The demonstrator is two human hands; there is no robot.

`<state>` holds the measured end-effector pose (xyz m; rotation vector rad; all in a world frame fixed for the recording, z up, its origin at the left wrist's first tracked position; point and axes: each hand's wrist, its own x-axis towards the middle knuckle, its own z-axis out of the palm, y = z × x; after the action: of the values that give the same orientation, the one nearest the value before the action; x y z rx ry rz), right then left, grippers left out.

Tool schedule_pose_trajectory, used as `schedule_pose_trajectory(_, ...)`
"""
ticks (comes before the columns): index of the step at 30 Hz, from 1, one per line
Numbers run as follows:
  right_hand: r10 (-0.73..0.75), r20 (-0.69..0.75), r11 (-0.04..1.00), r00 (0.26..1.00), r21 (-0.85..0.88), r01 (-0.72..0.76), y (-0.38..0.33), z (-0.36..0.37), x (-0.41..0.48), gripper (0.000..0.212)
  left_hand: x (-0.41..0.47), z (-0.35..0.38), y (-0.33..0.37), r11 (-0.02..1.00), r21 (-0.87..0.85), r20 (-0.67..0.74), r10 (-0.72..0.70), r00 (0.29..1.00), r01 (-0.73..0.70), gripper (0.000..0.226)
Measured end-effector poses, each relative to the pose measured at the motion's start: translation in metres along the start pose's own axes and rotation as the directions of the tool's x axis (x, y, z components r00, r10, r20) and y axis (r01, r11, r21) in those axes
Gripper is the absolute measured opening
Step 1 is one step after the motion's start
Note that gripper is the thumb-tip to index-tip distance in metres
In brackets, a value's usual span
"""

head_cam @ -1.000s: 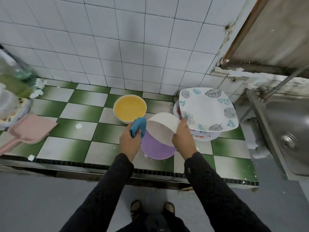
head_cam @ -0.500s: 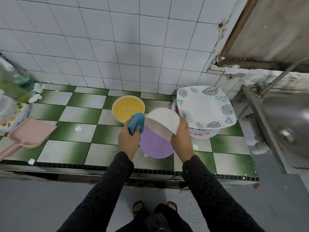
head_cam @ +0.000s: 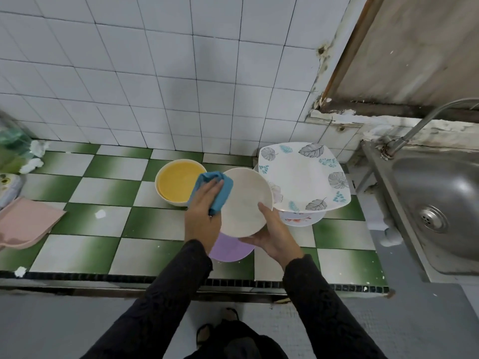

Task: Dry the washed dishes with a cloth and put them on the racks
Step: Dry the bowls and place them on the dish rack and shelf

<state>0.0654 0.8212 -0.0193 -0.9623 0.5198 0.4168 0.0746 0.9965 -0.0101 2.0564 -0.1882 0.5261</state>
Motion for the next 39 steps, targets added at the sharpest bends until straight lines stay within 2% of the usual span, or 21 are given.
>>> schedule_pose_trajectory(2,0.036,0.102,0.997,0.994,0.067,-0.043,0.001,0.004,0.006,0.068,0.015,0.006,-0.007,0.963,0.195,0.192,0.149,0.970,-0.187,0.057)
schedule_pose_trajectory(3,0.035,0.144,0.995,0.989,0.087,-0.048,-0.001,0.005,0.008,0.074,0.022,0.010,-0.008,0.927,0.292,0.302,0.143,0.943,-0.235,0.058)
schedule_pose_trajectory(5,-0.009,0.168,0.998,0.986,0.061,-0.001,-0.007,0.011,0.009,0.069,0.029,0.018,-0.009,0.848,0.482,0.471,-0.039,0.881,-0.220,0.060)
schedule_pose_trajectory(7,-0.085,0.128,0.996,0.988,-0.024,0.089,-0.018,0.017,0.007,0.053,0.031,0.025,-0.009,0.758,0.628,0.535,-0.258,0.804,-0.175,0.065)
schedule_pose_trajectory(8,-0.115,0.122,0.991,0.986,-0.057,0.123,-0.025,0.020,0.006,0.047,0.029,0.030,-0.007,0.754,0.638,0.543,-0.301,0.784,-0.153,0.068)
schedule_pose_trajectory(10,-0.139,0.113,0.988,0.984,-0.051,0.145,-0.033,0.021,0.009,0.049,0.026,0.038,0.004,0.845,0.523,0.612,-0.283,0.739,-0.109,0.063)
schedule_pose_trajectory(12,-0.111,0.126,0.993,0.986,0.041,0.107,-0.037,0.020,0.012,0.073,0.023,0.042,0.024,0.964,0.246,0.696,-0.245,0.675,0.096,0.049)
schedule_pose_trajectory(14,-0.068,0.210,0.982,0.975,0.186,0.028,-0.040,0.017,0.013,0.102,0.021,0.040,0.043,0.922,-0.031,0.703,-0.255,0.664,0.386,0.043)
schedule_pose_trajectory(16,0.002,0.334,0.949,0.942,0.298,-0.108,-0.044,0.015,0.014,0.117,0.024,0.036,0.054,0.891,-0.108,0.680,-0.256,0.687,0.440,0.040)
schedule_pose_trajectory(19,0.014,0.399,0.907,0.917,0.381,-0.180,-0.045,0.016,0.016,0.114,0.031,0.027,0.057,0.964,0.052,0.748,-0.210,0.629,0.259,0.042)
schedule_pose_trajectory(22,0.000,0.305,0.884,0.952,0.445,-0.143,-0.034,0.025,0.016,0.086,0.039,0.014,0.060,0.965,0.263,0.818,-0.210,0.536,-0.022,0.049)
schedule_pose_trajectory(24,-0.002,0.241,0.851,0.970,0.510,-0.125,-0.025,0.030,0.018,0.076,0.044,0.003,0.059,0.882,0.387,0.844,-0.221,0.489,-0.268,0.044)
schedule_pose_trajectory(25,-0.009,0.245,0.844,0.969,0.522,-0.124,-0.022,0.032,0.019,0.075,0.047,-0.001,0.054,0.809,0.437,0.844,-0.218,0.490,-0.392,0.043)
schedule_pose_trajectory(27,-0.018,0.293,0.853,0.956,0.503,-0.138,-0.021,0.035,0.020,0.078,0.051,-0.003,0.042,0.657,0.558,0.796,-0.252,0.551,-0.507,0.047)
schedule_pose_trajectory(29,-0.033,0.299,0.865,0.954,0.486,-0.123,-0.022,0.038,0.020,0.081,0.046,0.002,0.033,0.628,0.640,0.713,-0.269,0.648,-0.444,0.054)
schedule_pose_trajectory(31,-0.073,0.246,0.865,0.966,0.498,-0.061,-0.022,0.043,0.017,0.082,0.035,0.012,0.032,0.752,0.567,0.674,-0.190,0.714,-0.335,0.053)
schedule_pose_trajectory(33,-0.100,0.161,0.868,0.982,0.496,0.008,-0.016,0.047,0.013,0.077,0.021,0.025,0.036,0.958,0.281,0.634,-0.139,0.761,-0.060,0.050)
schedule_pose_trajectory(34,-0.115,0.124,0.872,0.986,0.487,0.040,-0.012,0.047,0.010,0.072,0.014,0.032,0.043,0.987,0.113,0.628,-0.161,0.762,0.116,0.050)
schedule_pose_trajectory(36,-0.100,0.114,0.850,0.989,0.526,0.025,-0.005,0.047,0.006,0.065,0.011,0.042,0.053,0.904,-0.133,0.585,-0.259,0.768,0.406,0.050)
schedule_pose_trajectory(37,-0.054,0.139,0.822,0.989,0.568,-0.035,-0.004,0.046,0.003,0.067,0.013,0.044,0.059,0.832,-0.240,0.523,-0.323,0.789,0.500,0.046)
schedule_pose_trajectory(39,-0.005,0.238,0.799,0.971,0.585,-0.139,-0.006,0.043,0.000,0.078,0.024,0.037,0.067,0.717,-0.375,0.392,-0.451,0.802,0.587,0.037)
